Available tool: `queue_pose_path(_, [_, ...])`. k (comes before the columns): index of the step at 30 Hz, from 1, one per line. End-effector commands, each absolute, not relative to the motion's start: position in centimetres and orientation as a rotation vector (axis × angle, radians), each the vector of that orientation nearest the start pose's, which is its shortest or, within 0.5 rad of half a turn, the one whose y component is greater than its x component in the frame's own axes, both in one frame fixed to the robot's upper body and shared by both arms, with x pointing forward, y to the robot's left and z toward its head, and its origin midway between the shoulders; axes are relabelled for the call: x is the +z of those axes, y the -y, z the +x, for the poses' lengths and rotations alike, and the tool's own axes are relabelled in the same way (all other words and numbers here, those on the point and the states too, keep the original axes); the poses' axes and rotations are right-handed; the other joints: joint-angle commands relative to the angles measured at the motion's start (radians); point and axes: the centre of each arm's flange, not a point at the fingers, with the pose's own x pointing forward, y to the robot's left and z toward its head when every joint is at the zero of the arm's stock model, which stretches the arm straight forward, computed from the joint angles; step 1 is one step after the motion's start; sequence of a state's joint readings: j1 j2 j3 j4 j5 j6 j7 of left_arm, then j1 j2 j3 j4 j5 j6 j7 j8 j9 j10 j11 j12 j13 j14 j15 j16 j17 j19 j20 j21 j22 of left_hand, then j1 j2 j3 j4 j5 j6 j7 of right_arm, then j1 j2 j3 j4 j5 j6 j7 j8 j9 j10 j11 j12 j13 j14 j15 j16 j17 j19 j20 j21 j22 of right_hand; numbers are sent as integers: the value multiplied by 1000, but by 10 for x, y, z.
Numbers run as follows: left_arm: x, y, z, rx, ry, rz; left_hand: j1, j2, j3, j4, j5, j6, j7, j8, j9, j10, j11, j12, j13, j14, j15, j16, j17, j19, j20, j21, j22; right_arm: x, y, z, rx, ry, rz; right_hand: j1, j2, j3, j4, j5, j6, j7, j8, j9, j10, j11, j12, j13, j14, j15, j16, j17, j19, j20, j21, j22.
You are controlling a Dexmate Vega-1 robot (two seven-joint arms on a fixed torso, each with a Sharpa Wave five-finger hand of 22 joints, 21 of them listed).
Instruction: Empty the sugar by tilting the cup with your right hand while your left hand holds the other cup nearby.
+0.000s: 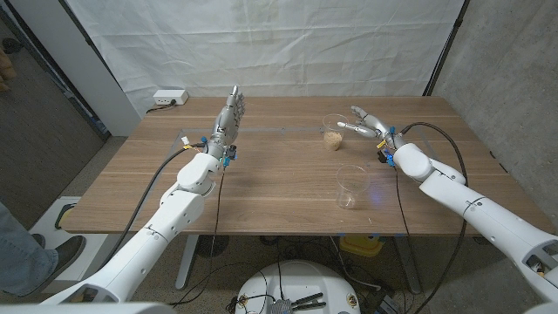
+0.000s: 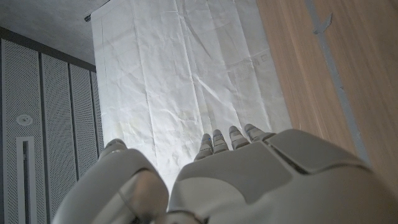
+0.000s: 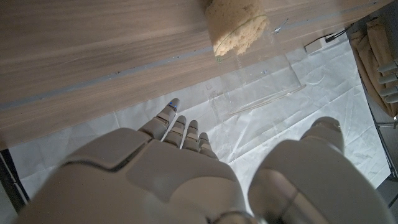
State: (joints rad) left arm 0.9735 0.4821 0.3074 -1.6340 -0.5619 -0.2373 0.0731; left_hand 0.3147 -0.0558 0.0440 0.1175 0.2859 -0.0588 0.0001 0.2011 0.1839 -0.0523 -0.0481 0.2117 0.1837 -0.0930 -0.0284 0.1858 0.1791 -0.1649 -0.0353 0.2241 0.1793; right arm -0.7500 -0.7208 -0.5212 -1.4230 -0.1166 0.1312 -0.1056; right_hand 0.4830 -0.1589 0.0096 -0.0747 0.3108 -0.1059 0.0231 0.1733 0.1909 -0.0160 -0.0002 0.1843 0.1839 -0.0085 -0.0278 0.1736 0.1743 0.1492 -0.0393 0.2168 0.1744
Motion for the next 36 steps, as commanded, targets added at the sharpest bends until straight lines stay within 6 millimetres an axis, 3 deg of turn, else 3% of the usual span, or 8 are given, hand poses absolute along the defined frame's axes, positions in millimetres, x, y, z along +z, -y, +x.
queue_pose_path(1, [8,-235,588,-250,733,-71,5,4,-4,2,5,5,-5,7,4,5,1,1,5,2,2,7,3,-12,-46,-3,2,2,282,652,72,575,-1053,9,0,-8,-2,6,-14,2,-1,3,-14,2,-3,3,-6,-3,2,6,-5,-75,-4,4])
queue_pose_path(19, [7,-226,593,-262,730,-84,5,7,-8,3,5,11,-9,7,4,9,-1,1,5,8,-2,8,3,-13,-42,-6,2,-13,278,660,106,521,-1118,-1,1,-19,2,10,-21,5,5,4,-17,13,3,3,-12,1,4,7,-9,-73,-9,4])
queue_pose_path(36, [2,-224,590,-253,711,-77,5,10,-12,3,5,15,-10,6,4,11,-5,0,5,10,-2,7,3,-14,-37,-9,2,-10,279,678,120,546,-1099,2,8,-34,0,23,16,-8,27,4,32,-5,28,3,30,-19,20,6,27,-78,-3,5])
